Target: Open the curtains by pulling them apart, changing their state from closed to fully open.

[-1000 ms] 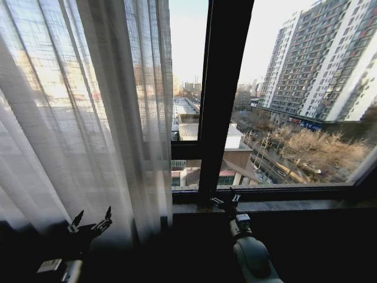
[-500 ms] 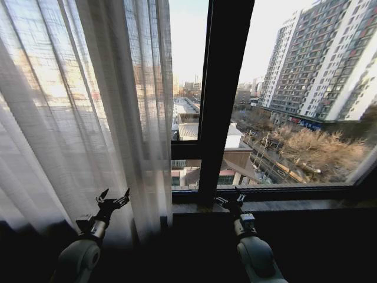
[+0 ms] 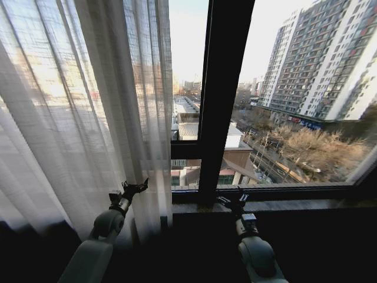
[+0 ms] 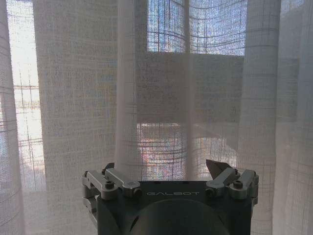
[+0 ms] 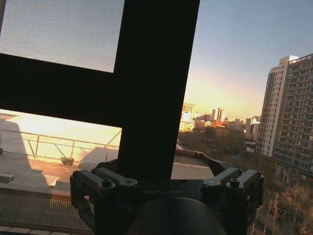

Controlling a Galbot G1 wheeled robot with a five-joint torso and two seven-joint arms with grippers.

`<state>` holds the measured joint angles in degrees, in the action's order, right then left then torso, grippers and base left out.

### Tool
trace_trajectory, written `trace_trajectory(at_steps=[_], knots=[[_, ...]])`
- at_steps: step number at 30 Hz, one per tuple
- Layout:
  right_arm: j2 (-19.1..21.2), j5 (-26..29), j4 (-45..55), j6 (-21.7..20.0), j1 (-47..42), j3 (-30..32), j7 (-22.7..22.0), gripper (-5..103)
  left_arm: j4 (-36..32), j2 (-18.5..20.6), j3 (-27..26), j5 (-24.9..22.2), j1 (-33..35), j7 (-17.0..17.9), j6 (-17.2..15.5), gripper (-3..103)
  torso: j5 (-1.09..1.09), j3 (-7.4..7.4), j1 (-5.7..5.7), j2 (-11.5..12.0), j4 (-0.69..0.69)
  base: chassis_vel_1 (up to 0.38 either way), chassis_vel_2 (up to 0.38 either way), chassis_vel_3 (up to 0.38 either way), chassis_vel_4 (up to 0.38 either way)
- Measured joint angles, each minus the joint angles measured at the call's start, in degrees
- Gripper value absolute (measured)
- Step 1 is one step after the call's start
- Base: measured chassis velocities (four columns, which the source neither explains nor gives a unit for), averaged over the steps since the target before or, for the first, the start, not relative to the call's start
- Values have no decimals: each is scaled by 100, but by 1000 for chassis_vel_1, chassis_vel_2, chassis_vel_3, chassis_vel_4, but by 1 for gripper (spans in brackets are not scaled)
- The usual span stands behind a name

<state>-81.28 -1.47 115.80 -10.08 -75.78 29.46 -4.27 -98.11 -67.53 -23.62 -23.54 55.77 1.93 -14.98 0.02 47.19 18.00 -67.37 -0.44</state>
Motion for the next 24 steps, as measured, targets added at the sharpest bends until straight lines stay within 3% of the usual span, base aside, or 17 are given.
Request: trace_trajectory(at_steps=[2,6,8,12,14,18,19,21,23,24], knots=[[0,-1,-5,31,-1,12,-2,100,54,-19,28,67,-25,-1,31,90,0,0,0,0,0,0,0,0,0],[3,-1,-37,80,12,29,-3,100,137,-60,61,131,-43,-9,55,69,0,0,0,0,1,0,0,0,0],[3,-1,-40,78,21,28,-3,100,142,-61,55,131,-43,-17,56,69,0,0,0,0,0,0,0,0,0],[-17,37,-72,-49,80,-28,-7,100,144,-46,1,130,-9,-81,56,47,0,-1,0,0,1,0,0,0,0],[-22,42,-85,-53,94,-40,-13,100,142,-45,-12,130,-3,-91,56,47,0,-1,0,-1,1,0,0,0,0],[-35,54,-126,-76,147,-80,-23,100,120,-74,-104,130,61,-111,57,25,0,0,0,0,1,0,0,0,0],[-35,54,-126,-76,147,-80,-23,100,120,-74,-104,130,61,-111,57,25,0,0,0,0,1,0,0,0,0],[-36,38,-153,-79,172,-95,-21,100,62,-83,-173,129,119,-114,57,15,0,-1,0,0,1,0,0,0,0],[-35,20,-159,-79,180,-102,-13,100,31,-79,-192,129,142,-115,57,15,0,-1,0,0,1,0,0,0,0],[-35,-129,-181,-77,188,-107,41,100,-26,-69,-221,125,178,-117,56,4,-1,-1,0,0,1,0,0,0,0]])
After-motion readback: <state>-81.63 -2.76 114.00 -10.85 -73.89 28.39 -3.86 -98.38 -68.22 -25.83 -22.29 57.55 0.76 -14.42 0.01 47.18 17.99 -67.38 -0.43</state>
